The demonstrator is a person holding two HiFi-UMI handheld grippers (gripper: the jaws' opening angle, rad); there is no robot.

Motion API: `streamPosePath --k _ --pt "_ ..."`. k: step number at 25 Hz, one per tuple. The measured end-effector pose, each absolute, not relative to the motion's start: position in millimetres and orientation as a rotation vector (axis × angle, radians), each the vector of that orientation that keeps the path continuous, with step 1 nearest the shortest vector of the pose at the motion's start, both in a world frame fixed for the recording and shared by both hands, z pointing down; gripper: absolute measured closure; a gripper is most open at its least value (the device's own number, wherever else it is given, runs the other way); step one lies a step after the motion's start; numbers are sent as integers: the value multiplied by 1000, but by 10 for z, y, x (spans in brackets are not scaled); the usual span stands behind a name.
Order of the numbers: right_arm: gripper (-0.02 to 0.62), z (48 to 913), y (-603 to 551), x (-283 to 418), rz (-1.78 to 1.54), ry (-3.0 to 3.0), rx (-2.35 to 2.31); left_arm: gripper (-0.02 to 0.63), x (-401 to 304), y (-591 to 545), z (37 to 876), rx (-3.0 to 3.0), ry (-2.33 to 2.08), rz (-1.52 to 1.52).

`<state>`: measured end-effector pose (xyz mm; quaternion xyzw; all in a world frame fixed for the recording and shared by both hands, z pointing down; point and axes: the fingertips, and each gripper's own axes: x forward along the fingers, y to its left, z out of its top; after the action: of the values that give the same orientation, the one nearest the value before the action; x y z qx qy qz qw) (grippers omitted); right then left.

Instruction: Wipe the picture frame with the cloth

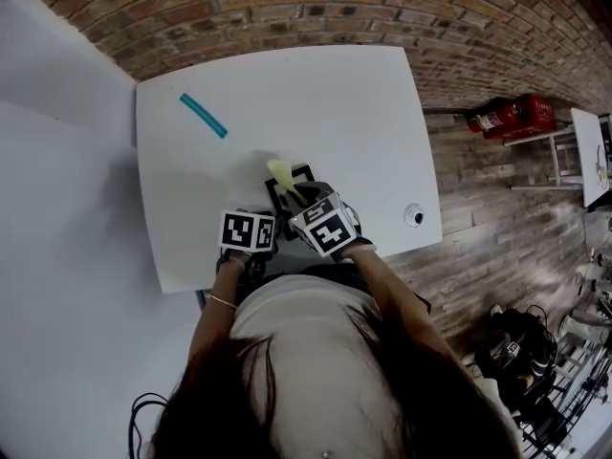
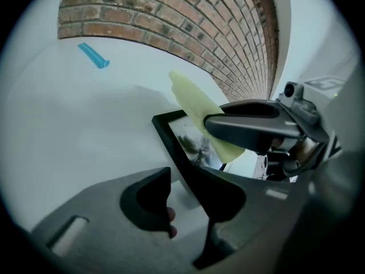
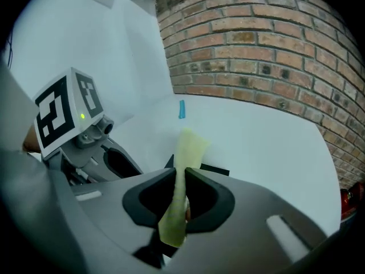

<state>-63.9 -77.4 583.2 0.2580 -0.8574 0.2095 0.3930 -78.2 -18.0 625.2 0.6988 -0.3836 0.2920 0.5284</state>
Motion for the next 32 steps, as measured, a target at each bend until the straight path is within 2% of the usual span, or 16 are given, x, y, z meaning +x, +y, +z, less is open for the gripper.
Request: streamPosePath --k 16,32 --pt "546 6064 -651 -1047 524 -2162 419 480 -800 -193 6261 1672 -923 682" --pt "548 6173 -863 -782 616 -2084 537 482 -802 -196 6252 1662 -927 668"
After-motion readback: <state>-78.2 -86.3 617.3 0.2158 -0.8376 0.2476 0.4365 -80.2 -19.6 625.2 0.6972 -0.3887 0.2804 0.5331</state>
